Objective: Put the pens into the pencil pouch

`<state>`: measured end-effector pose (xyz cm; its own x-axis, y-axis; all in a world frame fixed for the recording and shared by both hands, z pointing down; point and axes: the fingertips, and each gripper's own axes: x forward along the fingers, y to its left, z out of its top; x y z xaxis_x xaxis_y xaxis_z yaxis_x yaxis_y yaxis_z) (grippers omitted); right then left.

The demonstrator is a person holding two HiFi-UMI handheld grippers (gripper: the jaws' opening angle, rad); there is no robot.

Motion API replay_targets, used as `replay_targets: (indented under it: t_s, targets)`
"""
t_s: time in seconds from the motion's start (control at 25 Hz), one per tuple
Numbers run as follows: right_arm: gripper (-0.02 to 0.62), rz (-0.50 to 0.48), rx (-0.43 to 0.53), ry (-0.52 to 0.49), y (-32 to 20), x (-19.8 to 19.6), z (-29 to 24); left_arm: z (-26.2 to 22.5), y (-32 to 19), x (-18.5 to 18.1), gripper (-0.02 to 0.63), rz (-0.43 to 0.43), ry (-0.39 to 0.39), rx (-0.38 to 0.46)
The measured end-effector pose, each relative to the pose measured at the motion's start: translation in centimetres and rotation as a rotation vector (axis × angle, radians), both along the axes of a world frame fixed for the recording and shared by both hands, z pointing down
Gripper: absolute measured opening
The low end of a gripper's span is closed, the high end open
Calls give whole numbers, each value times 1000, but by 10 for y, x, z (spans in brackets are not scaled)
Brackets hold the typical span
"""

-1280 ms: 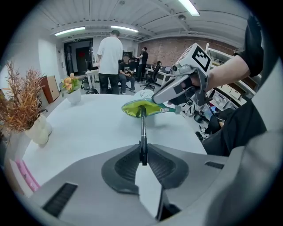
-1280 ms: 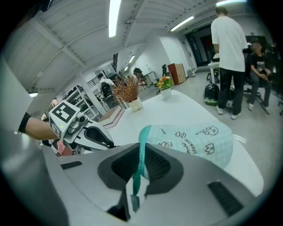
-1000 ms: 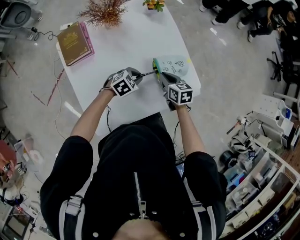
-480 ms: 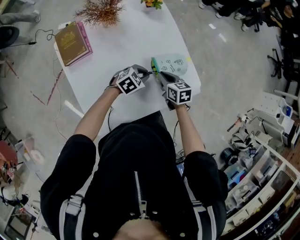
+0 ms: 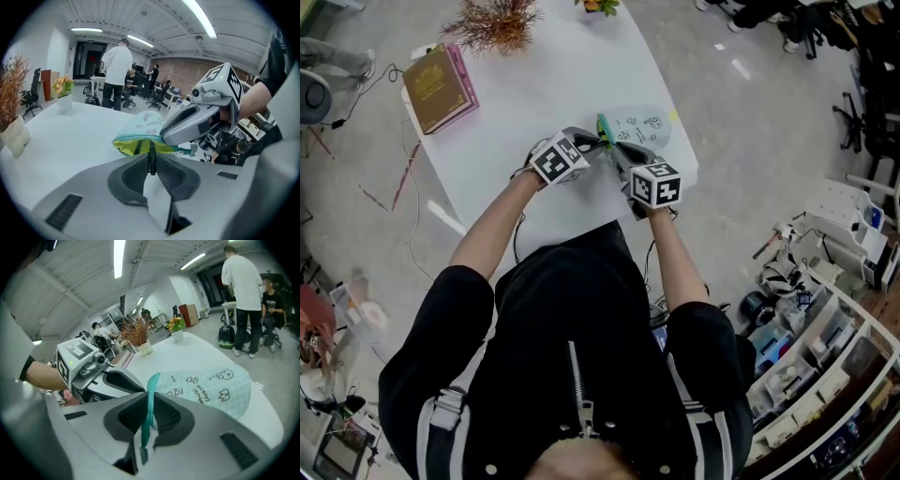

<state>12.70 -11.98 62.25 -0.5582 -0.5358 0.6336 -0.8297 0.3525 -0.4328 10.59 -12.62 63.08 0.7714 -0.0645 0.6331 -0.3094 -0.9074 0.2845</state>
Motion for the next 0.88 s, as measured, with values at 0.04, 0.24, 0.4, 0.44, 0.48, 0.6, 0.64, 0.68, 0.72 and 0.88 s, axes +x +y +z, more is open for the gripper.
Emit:
replay_targets:
  t_s: [0.04,0.24,0.4,0.44,0.48,0.6,0.64,0.68,0.72,0.88]
  targets:
    - [43,0,0,-2,0,0,-1,-1,0,2,72,-5,8,-9]
    - [43,-1,2,-20,-2,0,-4,-1,-6,11,72,-20,39,-36]
    - [43,-17,11,-36,-1,-2,-8,1,-10,19,72,-20,57,-56]
    - [43,-22,14,-40,-1,-2,-9,1,-11,22,72,-17,59,-58]
    - [43,-27,17,-46,-1,-1,-11,1,-12,24,72,-14,61,-60]
    - [43,-35,18,-63,0,1,-13,1,-15,30,72,-5,70,-64]
    - [43,-36,17,-67,0,2,-13,1,-15,32,72,-4,74,-64]
    - [43,-36,16,-71,0,2,-13,2,-16,33,72,-3,78,-65]
    - [43,-36,15,-73,0,3,-13,2,-16,35,72,-3,81,-67]
    - [43,-31,10,-76,0,6,-11,9,-17,38,72,-9,76,-75]
